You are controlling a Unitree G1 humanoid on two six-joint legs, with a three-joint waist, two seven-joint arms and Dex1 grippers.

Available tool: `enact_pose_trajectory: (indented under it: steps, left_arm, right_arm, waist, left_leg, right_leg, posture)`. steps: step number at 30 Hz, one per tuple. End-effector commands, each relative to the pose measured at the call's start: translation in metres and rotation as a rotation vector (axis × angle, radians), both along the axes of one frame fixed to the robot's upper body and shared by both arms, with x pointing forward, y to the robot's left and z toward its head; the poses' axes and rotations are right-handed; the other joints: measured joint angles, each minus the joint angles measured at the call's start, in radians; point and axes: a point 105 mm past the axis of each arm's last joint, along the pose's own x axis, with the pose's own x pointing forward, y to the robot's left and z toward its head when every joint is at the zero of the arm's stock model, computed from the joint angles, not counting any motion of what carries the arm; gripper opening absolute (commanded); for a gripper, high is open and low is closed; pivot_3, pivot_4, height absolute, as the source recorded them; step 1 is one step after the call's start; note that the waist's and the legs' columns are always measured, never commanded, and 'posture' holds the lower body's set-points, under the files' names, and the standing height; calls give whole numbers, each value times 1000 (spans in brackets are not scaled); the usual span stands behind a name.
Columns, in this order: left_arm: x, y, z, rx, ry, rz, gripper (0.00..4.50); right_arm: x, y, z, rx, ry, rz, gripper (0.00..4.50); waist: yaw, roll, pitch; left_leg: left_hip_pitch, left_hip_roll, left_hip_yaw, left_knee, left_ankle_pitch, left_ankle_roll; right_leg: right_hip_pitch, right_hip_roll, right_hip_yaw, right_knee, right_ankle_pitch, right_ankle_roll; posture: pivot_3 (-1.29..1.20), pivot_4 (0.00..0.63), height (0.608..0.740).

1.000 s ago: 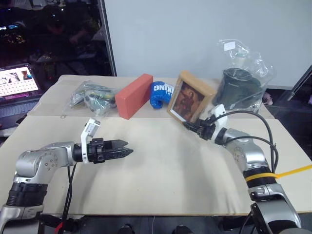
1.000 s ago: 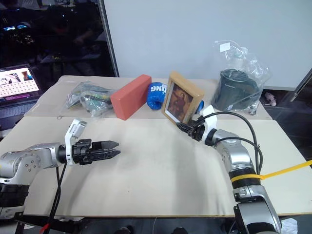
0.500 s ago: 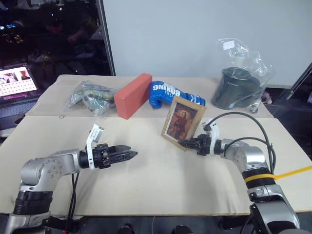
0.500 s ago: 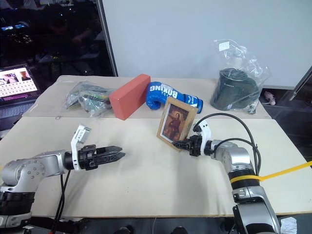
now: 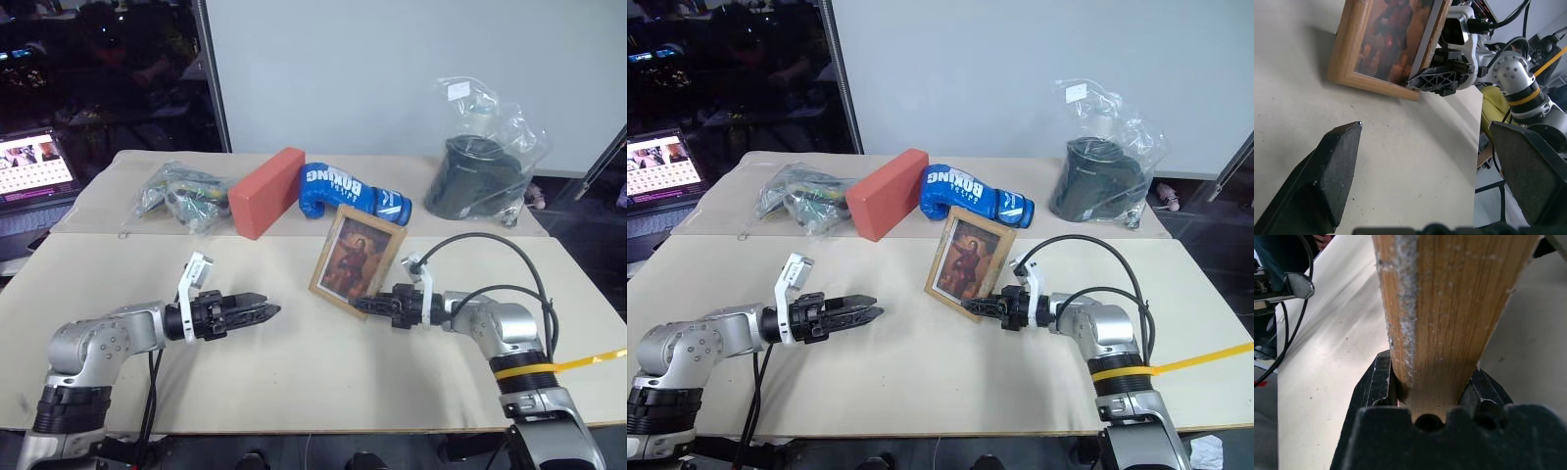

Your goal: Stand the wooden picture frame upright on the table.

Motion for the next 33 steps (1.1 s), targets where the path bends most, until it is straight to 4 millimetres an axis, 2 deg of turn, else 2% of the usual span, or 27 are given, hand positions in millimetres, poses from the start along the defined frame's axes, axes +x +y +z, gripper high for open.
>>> enact_pose_trajectory:
  steps: [1,2,3,7,9,13,18,20,22,24,25,27,30,33]
  left_arm:
    - [2,1,10,13,-41,-12,4500]
    - [3,2,10,18,-44,-12,4500]
    - [4,3,11,21,-45,-12,4500]
    - [7,3,11,28,-52,-19,4500]
    - [9,2,12,31,-54,-25,4500]
    - [10,2,13,30,-64,-41,4500]
    - [9,5,15,34,-101,-47,4500]
    - [9,8,15,51,-144,-23,4500]
    - [11,12,12,76,-178,13,4500]
    - [15,15,15,79,-298,67,4500]
    - [21,19,17,83,-345,127,4500]
    - [32,27,6,177,-380,216,4500]
    - [33,33,-15,308,-416,231,4500]
    - [33,34,-29,386,-443,233,4500]
  right_arm:
    - [-8,9,3,26,-6,54,1721]
    - [-9,9,2,11,-22,60,2221]
    - [-11,9,2,-7,-38,70,2411]
    - [-17,11,1,-38,-73,91,3625]
    - [-21,11,1,-44,-83,101,4420]
    - [-29,2,2,-67,-95,99,4467]
    - [-40,-24,9,-141,-171,50,4467]
    - [-48,-43,7,-227,-201,39,4467]
    - [-56,-68,-3,-378,-234,30,4467]
    - [-63,-88,-9,-513,-300,34,4467]
    - [-65,-94,-6,-530,-333,20,4467]
    - [-67,-99,11,-467,-412,-59,4467]
    - [-68,-100,40,-343,-560,-224,4467]
    - [-70,-105,44,-310,-611,-330,4467]
  waist:
    - [0,0,0]
    - [1,0,0]
    - [2,0,0]
    - [4,0,0]
    - [4,0,0]
    - [4,0,0]
    - [7,0,0]
    - [8,0,0]
    - [9,0,0]
    - [14,0,0]
    - [18,0,0]
    - [21,-1,0]
    - [15,0,0]
    - [16,0,0]
  left_leg:
    - [0,0,0,0,0,0]
    - [0,0,0,0,0,0]
    - [0,0,0,0,0,0]
    - [0,0,0,0,0,0]
    - [0,0,0,0,0,0]
    - [0,0,0,0,0,0]
    - [-1,0,0,0,0,0]
    - [-1,0,0,0,0,0]
    - [-1,0,0,0,0,0]
    - [-1,0,0,0,0,0]
    - [-2,0,0,-1,0,0]
    - [-2,0,0,0,0,0]
    - [-1,0,1,1,0,0]
    - [-1,0,1,1,0,0]
  right_leg:
    - [0,0,0,0,0,0]
    - [0,0,0,0,0,0]
    - [0,0,0,0,0,0]
    - [0,0,0,-1,-1,1]
    - [0,0,0,-1,-1,1]
    - [0,0,-1,-1,-1,1]
    - [0,0,-1,-1,-1,1]
    - [0,-1,-1,-1,-1,1]
    - [0,-1,-1,-1,-1,1]
    - [0,-1,-1,-3,-1,1]
    - [0,-1,-1,-4,-1,2]
    - [1,-2,-1,-5,-1,2]
    - [1,-1,-1,-4,-1,2]
    - [2,-1,-1,-4,-1,2]
  posture:
    - [0,150,727]
    - [0,150,727]
    - [0,150,727]
    - [0,150,727]
    - [0,150,727]
    - [0,150,727]
    - [0,150,727]
    - [0,150,727]
    - [0,150,727]
    - [0,150,727]
    - [0,150,727]
    - [0,150,727]
    - [0,150,727]
    - [0,150,727]
